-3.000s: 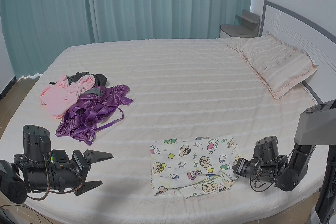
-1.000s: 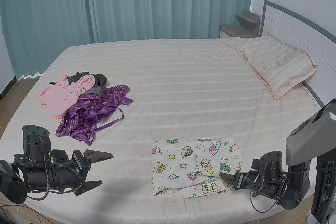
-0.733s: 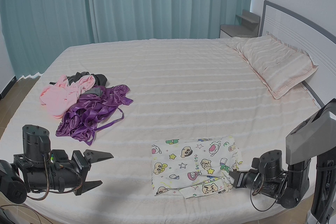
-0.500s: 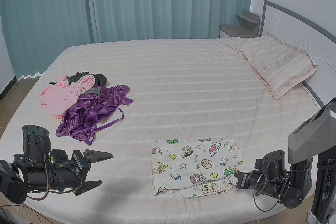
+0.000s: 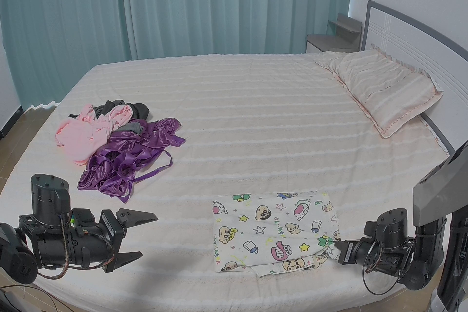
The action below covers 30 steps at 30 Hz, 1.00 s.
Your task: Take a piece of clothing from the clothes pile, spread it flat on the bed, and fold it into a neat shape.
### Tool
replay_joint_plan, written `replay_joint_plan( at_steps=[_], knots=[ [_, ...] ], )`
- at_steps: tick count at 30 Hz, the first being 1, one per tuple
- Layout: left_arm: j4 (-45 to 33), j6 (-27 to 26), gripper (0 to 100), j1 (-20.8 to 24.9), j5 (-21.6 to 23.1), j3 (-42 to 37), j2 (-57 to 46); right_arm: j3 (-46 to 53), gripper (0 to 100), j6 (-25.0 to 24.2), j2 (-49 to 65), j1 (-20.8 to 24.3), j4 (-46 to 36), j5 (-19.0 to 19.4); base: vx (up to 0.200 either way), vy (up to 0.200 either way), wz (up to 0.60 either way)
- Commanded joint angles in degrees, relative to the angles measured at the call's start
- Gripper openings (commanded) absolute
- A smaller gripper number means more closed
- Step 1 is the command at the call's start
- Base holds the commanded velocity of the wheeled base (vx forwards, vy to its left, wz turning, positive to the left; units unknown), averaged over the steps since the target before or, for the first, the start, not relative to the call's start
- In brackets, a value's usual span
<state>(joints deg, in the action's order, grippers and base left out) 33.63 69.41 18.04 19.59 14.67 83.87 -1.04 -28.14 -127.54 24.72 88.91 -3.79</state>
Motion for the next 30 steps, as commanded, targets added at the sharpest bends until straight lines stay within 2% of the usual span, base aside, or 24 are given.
replay_joint_plan(
  at_steps=[1,5,14,15,22,30],
  knots=[
    [0.0,0.0,100,0.0,0.0,0.0,0.0,1.0,0,0.0,0.9,0.2,-2.2,0.0,0.0,0.0,0.0],
    [0.0,0.0,100,0.1,0.1,0.0,0.1,1.0,0,0.5,3.2,0.2,-7.8,0.0,0.0,0.0,0.0],
    [0.0,0.0,100,0.0,0.0,0.0,0.1,1.0,0,0.9,2.4,0.1,-8.7,0.0,0.0,0.0,0.0],
    [0.0,0.0,100,0.0,0.0,0.0,0.1,1.0,100,0.9,2.3,0.1,-8.8,0.0,0.0,0.0,0.0],
    [0.0,0.0,100,0.0,0.0,0.0,0.2,1.0,100,1.0,2.8,0.2,-9.4,-0.2,0.0,0.0,0.0],
    [0.0,0.0,100,0.0,0.1,0.0,0.2,0.5,100,0.7,6.2,-2.4,-6.5,0.1,0.0,0.0,0.0]
  ],
)
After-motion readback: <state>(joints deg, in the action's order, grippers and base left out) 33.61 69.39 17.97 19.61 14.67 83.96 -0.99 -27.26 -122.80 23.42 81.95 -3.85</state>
